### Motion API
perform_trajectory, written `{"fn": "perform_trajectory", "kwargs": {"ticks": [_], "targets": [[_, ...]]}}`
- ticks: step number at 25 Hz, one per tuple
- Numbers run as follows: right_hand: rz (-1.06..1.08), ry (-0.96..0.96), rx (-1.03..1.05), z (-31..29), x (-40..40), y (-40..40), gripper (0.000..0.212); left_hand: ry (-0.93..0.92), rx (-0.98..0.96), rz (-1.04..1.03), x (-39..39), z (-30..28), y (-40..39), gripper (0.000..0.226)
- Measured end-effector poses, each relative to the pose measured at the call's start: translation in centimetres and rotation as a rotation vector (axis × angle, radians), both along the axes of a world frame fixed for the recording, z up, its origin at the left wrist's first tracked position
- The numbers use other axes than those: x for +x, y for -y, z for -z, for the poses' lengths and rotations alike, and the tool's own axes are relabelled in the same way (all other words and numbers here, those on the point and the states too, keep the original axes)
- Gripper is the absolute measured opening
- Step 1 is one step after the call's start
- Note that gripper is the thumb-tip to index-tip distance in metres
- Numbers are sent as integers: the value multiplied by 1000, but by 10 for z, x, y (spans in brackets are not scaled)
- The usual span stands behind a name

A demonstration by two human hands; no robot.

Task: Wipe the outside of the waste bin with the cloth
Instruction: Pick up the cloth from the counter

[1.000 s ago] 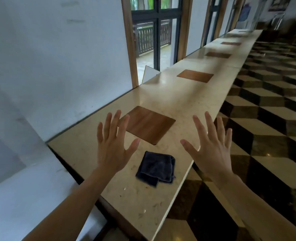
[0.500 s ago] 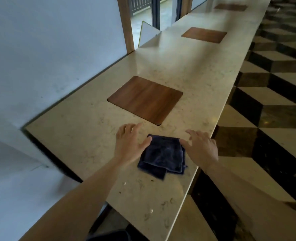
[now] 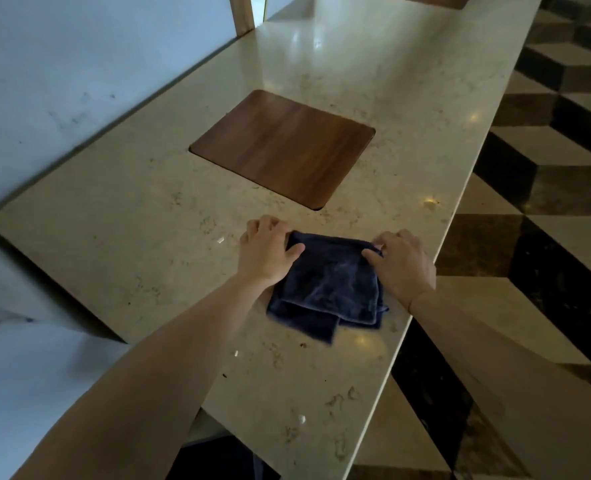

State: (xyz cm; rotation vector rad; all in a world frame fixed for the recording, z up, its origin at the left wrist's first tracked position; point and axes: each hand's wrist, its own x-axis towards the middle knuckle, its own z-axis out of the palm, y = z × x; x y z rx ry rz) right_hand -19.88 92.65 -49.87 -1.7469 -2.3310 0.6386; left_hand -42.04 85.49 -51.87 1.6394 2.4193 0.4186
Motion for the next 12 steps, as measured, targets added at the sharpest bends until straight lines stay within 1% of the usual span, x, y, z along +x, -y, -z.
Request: {"fn": "perform_trajectory", "kwargs": {"ticks": [3, 5, 6, 9, 10, 12], "targets": [[3, -57, 36, -5, 0, 7, 21, 123, 79, -32, 5, -2, -1, 26], [4, -97, 78, -15, 1, 11, 15, 206, 121, -59, 9, -10, 3, 23], [10, -126, 88, -21, 2, 14, 12, 282, 148, -82, 11, -15, 7, 22], [16, -184, 122, -51, 10, 24, 8, 517, 219, -156, 18, -43, 25, 19], [8, -193, 139, -65, 13, 29, 9, 561, 237, -169, 20, -57, 32, 19], [6, -228, 162, -89, 17, 41, 10, 581, 278, -162, 27, -83, 49, 18]]}}
